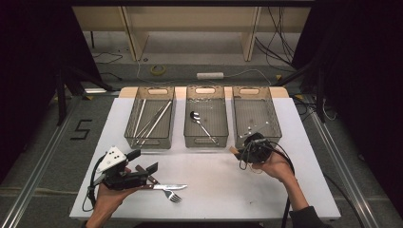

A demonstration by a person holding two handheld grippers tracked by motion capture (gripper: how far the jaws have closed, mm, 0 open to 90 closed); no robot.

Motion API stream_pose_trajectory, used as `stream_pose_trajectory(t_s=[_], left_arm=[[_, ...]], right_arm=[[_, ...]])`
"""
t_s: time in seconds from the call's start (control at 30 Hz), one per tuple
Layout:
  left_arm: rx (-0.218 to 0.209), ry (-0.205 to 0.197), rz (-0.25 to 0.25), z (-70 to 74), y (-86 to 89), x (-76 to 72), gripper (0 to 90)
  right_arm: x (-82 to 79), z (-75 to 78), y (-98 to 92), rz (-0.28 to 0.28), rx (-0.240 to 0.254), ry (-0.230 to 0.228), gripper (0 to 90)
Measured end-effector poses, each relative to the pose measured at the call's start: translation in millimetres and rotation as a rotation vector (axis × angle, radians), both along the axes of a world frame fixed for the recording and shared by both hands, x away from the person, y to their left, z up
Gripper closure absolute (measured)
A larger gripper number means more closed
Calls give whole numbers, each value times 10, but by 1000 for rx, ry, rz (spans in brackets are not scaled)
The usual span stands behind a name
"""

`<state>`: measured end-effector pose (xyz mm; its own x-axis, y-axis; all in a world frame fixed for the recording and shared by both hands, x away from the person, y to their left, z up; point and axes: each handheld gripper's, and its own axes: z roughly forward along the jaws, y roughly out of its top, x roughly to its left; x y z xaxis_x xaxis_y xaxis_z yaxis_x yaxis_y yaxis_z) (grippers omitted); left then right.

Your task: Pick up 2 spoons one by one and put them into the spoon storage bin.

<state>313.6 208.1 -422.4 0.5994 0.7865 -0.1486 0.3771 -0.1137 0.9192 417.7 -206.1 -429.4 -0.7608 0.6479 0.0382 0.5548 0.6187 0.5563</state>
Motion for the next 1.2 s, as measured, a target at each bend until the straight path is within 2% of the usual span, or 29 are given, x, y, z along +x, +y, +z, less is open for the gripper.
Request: stream_pose_trajectory(t_s=[0.27, 0.47, 0.73, 0.93, 1.2], left_arm=[[-1, -1, 1, -3, -2, -1, 171], [5, -1, -1, -2, -7, -1, 171], [2, 1, 4, -7, -2, 2, 171], [0, 1, 8, -9, 7, 9, 170], [1, 2, 8, -8, 14, 10, 170]], right_arm=[[-4, 114, -42, -20, 96, -51, 762], [-6, 215, -75, -61, 208, -103, 761], [17, 317, -54, -89, 294, -139, 761], [102, 433, 38, -93, 313, -165, 761], [306, 560, 215, -107, 339, -178, 761]])
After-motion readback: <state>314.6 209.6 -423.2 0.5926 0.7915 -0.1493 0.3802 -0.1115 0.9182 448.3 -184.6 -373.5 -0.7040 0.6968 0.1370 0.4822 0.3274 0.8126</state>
